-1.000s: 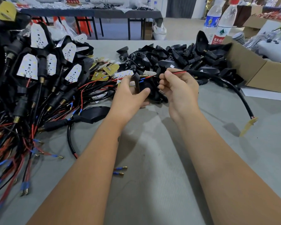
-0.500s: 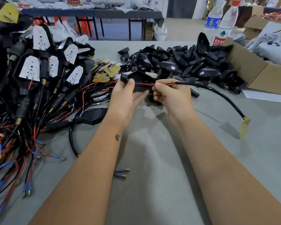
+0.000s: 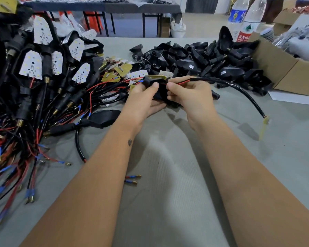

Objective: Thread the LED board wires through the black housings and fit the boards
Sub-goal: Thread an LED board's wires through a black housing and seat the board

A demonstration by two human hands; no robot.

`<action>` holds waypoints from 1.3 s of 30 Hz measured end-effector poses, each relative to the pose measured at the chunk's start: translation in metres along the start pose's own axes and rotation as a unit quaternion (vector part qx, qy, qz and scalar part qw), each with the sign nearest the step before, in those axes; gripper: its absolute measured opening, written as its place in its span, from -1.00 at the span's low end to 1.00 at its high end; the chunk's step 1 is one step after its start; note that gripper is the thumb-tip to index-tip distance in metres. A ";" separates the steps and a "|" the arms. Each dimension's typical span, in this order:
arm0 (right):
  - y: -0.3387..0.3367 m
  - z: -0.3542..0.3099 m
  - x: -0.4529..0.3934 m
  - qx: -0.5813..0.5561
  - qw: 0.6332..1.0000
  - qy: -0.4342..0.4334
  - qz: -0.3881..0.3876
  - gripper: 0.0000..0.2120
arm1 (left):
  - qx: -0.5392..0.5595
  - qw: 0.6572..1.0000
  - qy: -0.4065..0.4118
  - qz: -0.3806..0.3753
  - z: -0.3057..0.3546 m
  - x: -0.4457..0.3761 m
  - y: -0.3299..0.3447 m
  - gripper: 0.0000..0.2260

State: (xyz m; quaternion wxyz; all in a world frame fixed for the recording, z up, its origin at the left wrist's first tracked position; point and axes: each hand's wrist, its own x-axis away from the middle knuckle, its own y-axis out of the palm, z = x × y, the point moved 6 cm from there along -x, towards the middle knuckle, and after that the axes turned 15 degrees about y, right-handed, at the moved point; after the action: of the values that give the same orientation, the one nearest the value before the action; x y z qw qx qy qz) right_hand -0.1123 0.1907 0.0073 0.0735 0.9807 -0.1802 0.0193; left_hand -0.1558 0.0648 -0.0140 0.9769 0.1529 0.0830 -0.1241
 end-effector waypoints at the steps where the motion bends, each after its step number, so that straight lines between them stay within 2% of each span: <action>1: -0.001 -0.002 0.000 0.045 0.999 -0.014 0.016 -0.87 | 0.006 1.000 -0.013 -0.003 -0.002 0.001 0.001 -0.91; 3: 0.000 -0.005 -0.001 0.105 0.993 -0.039 0.035 -0.85 | 0.013 0.999 -0.033 -0.016 -0.005 0.002 0.005 -0.87; 6: 0.004 -0.004 -0.001 0.137 0.989 -0.049 0.037 -0.82 | 0.024 0.998 -0.055 -0.023 -0.006 0.003 0.007 -0.67; 9: 0.009 -0.003 -0.001 0.152 0.987 -0.043 0.028 -0.81 | 0.058 0.996 -0.073 -0.006 -0.005 0.006 0.005 -0.59; 12: 0.015 -0.002 -0.001 0.166 0.985 -0.040 0.020 -0.80 | 0.093 0.993 -0.077 0.005 -0.003 0.009 0.004 -0.60; 15: 0.015 0.001 0.001 0.158 0.986 -0.038 0.020 -0.88 | 0.118 0.990 -0.074 0.018 -0.002 0.010 -0.001 -0.62; 19: 0.009 0.002 0.004 0.009 0.999 -0.017 0.034 -0.92 | 0.148 0.986 -0.073 0.039 -0.001 0.011 -0.011 -0.68; 22: -0.003 0.001 0.001 -0.031 0.997 -0.013 0.076 -0.88 | 0.202 0.975 -0.079 0.055 0.001 0.011 -0.015 -0.62; 26: -0.009 0.004 -0.001 -0.006 0.996 -0.015 0.087 -0.87 | 0.195 0.977 -0.078 0.041 0.001 0.011 -0.013 -0.54; 32: 0.010 0.005 -0.001 0.059 0.997 -0.038 0.021 -0.77 | 0.120 0.990 -0.072 -0.001 -0.004 0.010 -0.005 -0.57; 35: 0.013 0.006 -0.002 0.115 0.992 -0.040 0.029 -0.77 | 0.119 0.990 -0.069 -0.015 -0.004 0.009 -0.004 -0.61; 39: 0.008 0.007 -0.003 0.105 0.994 -0.034 0.025 -0.81 | 0.138 0.989 -0.054 0.012 -0.004 0.007 -0.007 -0.70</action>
State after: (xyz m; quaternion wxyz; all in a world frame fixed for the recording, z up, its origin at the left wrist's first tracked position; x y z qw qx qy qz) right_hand -0.1184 0.1830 0.0013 -0.0366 0.9782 -0.2044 0.0067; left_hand -0.1511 0.0586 -0.0213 0.9508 0.2807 0.0106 -0.1308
